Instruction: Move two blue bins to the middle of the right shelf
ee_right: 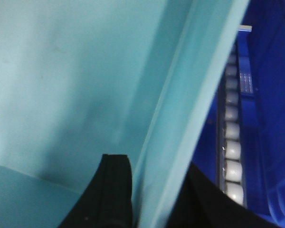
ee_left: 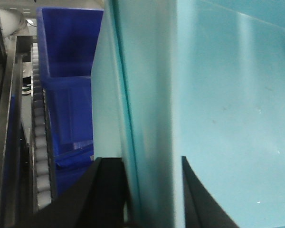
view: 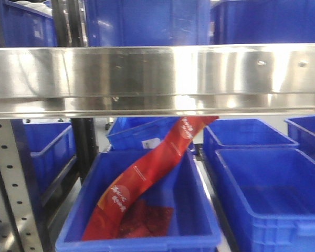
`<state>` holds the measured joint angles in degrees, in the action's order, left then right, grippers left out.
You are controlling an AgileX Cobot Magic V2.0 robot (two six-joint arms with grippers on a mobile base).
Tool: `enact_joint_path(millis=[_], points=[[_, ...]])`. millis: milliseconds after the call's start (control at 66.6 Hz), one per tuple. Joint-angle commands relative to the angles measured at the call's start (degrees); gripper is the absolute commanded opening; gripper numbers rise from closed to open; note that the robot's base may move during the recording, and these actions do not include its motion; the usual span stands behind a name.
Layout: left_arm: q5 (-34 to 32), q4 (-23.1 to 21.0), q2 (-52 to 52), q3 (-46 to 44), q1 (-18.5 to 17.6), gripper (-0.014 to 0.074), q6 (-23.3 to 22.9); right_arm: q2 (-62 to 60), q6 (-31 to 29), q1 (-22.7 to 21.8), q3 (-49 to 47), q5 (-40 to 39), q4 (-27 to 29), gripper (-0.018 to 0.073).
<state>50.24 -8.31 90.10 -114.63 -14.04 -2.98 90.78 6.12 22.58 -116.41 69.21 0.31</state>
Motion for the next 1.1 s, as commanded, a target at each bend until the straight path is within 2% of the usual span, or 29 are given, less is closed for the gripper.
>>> enact_joint_path(millis=[0,1081], points=[[-6.85,-4.94,-1.16,-0.93,-0.56,-0.0111,-0.60,-0.76,-2.06,0.41,-0.64,-4.54,3.37,-0.0154],[-6.85,-4.94,-1.16,-0.93,-0.56,-0.0111,-0.60,-0.76,-2.06,0.41,-0.64,-4.54,3.37,-0.0154]])
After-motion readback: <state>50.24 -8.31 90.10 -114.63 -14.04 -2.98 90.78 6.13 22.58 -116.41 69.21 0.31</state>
